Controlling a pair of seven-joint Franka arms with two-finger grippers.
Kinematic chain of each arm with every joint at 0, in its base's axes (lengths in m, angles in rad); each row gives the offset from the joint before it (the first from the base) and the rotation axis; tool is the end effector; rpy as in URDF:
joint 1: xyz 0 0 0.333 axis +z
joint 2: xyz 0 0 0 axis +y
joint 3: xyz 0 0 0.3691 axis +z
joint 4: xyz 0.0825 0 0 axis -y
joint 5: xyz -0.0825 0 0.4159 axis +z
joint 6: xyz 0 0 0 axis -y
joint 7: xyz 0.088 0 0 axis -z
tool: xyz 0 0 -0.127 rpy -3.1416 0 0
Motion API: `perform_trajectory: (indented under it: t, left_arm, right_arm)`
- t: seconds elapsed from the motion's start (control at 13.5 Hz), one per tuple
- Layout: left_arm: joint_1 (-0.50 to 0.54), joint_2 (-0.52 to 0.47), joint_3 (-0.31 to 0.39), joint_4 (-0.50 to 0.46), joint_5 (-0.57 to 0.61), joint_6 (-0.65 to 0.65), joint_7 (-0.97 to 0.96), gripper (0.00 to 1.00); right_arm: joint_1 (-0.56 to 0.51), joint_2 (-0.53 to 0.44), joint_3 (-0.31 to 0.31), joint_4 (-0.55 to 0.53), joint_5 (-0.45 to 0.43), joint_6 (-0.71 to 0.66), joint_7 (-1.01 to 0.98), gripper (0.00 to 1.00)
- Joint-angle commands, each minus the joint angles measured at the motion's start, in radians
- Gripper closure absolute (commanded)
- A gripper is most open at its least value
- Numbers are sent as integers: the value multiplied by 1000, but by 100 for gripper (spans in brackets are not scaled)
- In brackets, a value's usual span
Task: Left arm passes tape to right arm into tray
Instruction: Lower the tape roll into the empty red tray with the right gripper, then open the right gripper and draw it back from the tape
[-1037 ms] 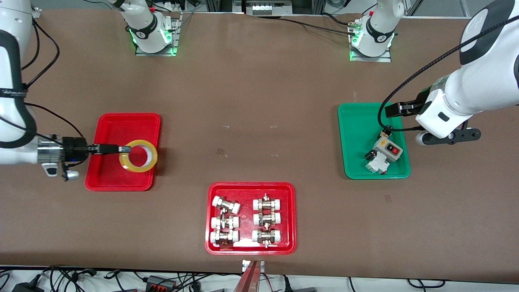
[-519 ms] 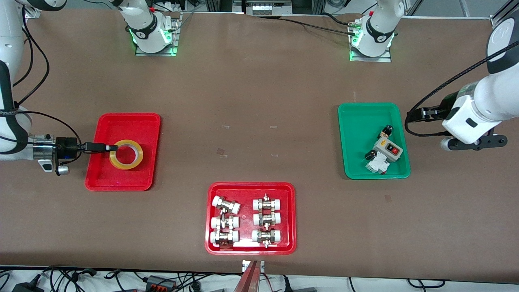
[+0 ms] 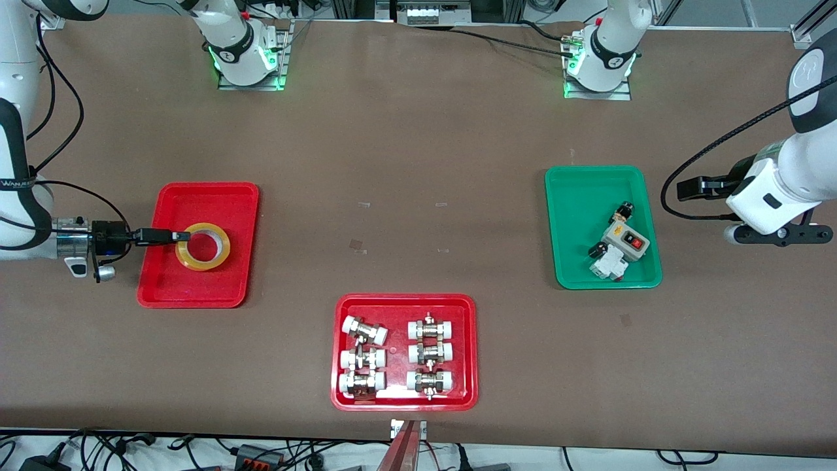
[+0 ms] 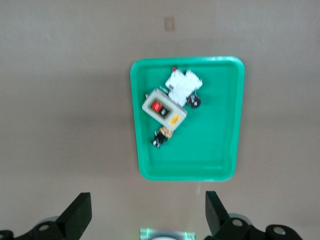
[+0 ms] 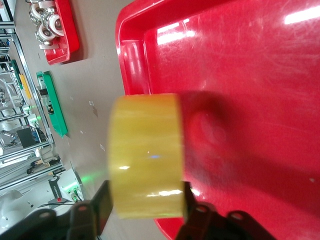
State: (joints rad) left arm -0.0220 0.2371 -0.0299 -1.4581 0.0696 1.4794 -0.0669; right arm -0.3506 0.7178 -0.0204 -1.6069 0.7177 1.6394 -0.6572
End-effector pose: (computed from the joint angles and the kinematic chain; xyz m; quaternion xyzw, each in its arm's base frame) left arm 0.6483 -0.0222 0.5601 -0.9937 -0.0069 0.1055 0.0376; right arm 0.6559 -0.1683 0.1989 -0.8953 0.0127 0.1187 0.4291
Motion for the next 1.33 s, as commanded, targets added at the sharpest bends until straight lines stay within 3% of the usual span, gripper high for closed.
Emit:
perform_trajectory:
  t: [0.0,0.44,0.59,0.74,0.96,1.26]
  left_arm:
    - [-105,-56,96,-51,-11,35,0,0]
    - [-99,-50,81,-16,-16,6,-19,0]
    - [-57,-83,6,-14,-25,-27,-27,0]
    - [14,-119,-63,-50,-25,-13,-27,0]
    - [20,-134,-64,-68,-27,-1,-36,0]
    - [20,-142,-62,-85,-22,9,-109,0]
  right_arm:
    - [-15,0,19,5,-33,17,-7,0]
    - [74,-15,19,5,-228,137,2,0]
    - [94,-26,19,8,-265,157,-1,0]
    - [133,-67,19,7,-372,210,-1,0]
    - [166,-103,19,5,-480,235,2,0]
    - [200,-184,19,13,-539,229,10,0]
